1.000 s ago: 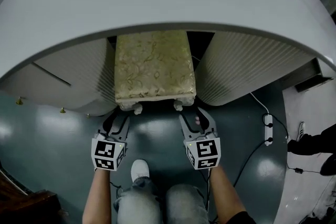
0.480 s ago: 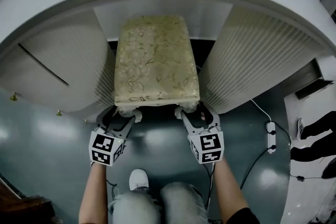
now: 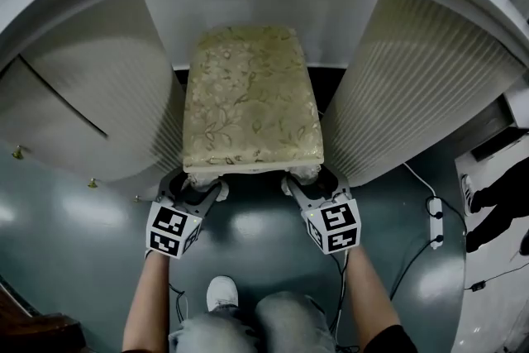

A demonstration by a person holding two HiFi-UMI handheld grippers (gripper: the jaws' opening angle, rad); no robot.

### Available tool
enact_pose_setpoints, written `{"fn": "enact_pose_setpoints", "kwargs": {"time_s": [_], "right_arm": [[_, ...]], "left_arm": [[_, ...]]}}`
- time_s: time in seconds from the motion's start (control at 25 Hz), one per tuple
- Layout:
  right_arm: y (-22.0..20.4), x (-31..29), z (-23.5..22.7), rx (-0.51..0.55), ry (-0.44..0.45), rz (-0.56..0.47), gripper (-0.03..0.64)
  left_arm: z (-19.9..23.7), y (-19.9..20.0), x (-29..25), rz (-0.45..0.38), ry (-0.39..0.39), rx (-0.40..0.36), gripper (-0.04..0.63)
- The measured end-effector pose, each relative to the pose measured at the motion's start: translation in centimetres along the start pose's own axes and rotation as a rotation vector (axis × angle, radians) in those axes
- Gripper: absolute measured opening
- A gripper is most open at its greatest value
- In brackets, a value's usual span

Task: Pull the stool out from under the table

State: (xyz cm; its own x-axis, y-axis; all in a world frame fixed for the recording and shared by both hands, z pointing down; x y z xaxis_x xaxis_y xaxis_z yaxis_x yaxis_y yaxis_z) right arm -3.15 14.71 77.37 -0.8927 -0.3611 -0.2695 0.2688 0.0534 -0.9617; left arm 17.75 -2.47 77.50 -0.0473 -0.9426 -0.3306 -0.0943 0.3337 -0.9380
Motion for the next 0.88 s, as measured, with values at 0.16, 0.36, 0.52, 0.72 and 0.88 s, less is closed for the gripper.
{"fn": "enact_pose_setpoints", "kwargs": {"time_s": [0.16,0.36,0.52,0.72,0.88], "right_arm": [[-0.28,-0.82,-0.16,0.03,-0.034,0.002,0.328],[-0.37,-0.98,-0.3,0.038,-0.053,-0.006,0.305],[-0.41,-0.91,-0.26,0.033,-0.052,-0.008,0.302],[-0.33,-0.84,-0.29,0.033,-0.048,-0.011,0.301],[-0.26,-0.81,-0.31,0.036,-0.046,-0.009,0.301]], "left_arm": [[0.18,-0.43,-0.58,0.013,-0.011,-0.055,0.275],[0.34,-0.44,-0.67,0.013,0.021,-0.117,0.275],[0.38,-0.46,-0.58,0.005,0.015,-0.102,0.273],[0.49,-0.36,-0.48,0.001,0.008,-0.082,0.267],[0.49,-0.33,-0.46,0.001,0.008,-0.069,0.264]]}}
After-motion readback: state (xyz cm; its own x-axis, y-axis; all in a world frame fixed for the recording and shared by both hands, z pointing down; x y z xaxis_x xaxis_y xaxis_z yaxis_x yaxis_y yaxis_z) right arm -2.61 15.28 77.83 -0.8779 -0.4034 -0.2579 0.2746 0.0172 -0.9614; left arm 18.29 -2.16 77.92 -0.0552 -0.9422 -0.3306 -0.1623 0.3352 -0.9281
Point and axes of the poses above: the fingertips, and each gripper's own axes: x backward along the fingers, z to its left, y out of its top, the point moved 7 cm from there along x, backward along the fingers, and after that the axes turned 7 degrees about -z, right-handed, at the moved point
